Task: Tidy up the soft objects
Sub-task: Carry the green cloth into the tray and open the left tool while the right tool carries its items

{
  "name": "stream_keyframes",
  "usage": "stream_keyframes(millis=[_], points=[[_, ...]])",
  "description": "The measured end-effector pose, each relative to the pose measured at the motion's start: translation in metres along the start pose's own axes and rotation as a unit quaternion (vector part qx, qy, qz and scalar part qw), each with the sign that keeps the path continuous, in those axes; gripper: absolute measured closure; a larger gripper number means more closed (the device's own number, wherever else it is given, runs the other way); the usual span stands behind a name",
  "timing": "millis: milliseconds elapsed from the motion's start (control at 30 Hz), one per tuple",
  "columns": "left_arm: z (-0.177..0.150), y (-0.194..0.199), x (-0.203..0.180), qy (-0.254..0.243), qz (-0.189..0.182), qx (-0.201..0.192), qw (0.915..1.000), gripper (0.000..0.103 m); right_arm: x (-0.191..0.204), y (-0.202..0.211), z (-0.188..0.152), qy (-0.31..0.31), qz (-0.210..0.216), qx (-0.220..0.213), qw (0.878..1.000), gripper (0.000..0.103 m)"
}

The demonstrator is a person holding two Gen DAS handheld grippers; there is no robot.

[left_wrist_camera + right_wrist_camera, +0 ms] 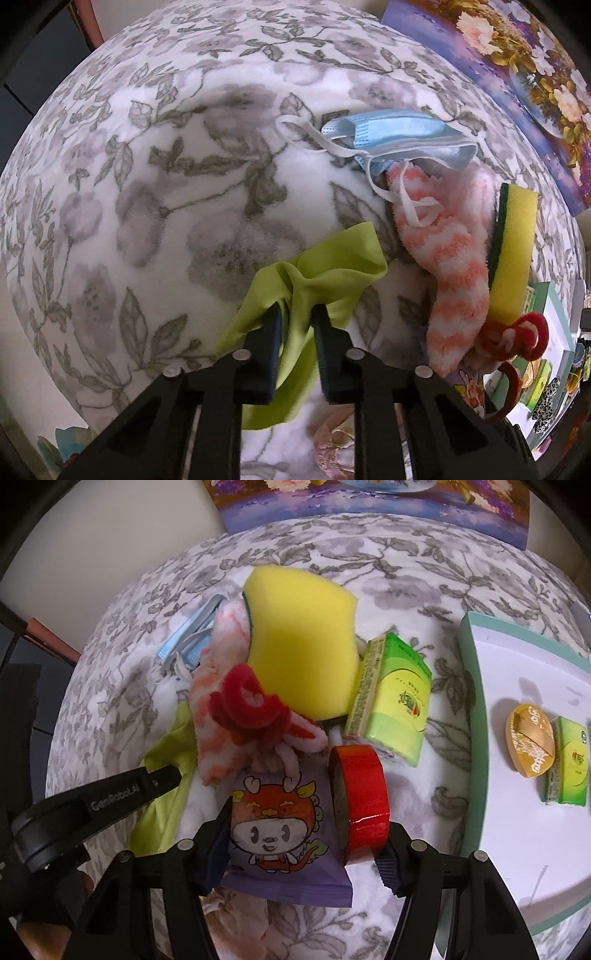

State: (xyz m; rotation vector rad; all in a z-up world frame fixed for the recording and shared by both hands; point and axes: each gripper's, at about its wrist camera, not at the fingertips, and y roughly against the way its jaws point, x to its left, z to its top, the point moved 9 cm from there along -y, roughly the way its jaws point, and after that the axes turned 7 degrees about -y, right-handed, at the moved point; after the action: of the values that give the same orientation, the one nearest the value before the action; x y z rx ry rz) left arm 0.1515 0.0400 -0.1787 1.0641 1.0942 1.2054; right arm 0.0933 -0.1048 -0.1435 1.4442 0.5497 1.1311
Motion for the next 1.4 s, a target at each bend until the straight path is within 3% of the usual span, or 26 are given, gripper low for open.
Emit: stream_keyframes(millis=[333, 567, 1400], points=[[-0.003, 0.020, -0.014, 0.002, -0.021, -0.015, 0.9997, 0.093, -0.009, 0.016, 0.003, 0.002, 0.001, -0.010, 1.000, 0.035], [0.002, 0.050, -0.018, 0.000, -0.028, -0.054, 0.9981, 0.093, -0.011, 0.033, 0.004, 0.002, 0.010, -0.018, 1.000, 0.038], [0.002, 0.108, -0.027, 0.003, -0.051, -0.128, 0.9905, 0.093, -0.008, 0.097, 0.010, -0.010, 0.097, -0.063, 0.993, 0.039]])
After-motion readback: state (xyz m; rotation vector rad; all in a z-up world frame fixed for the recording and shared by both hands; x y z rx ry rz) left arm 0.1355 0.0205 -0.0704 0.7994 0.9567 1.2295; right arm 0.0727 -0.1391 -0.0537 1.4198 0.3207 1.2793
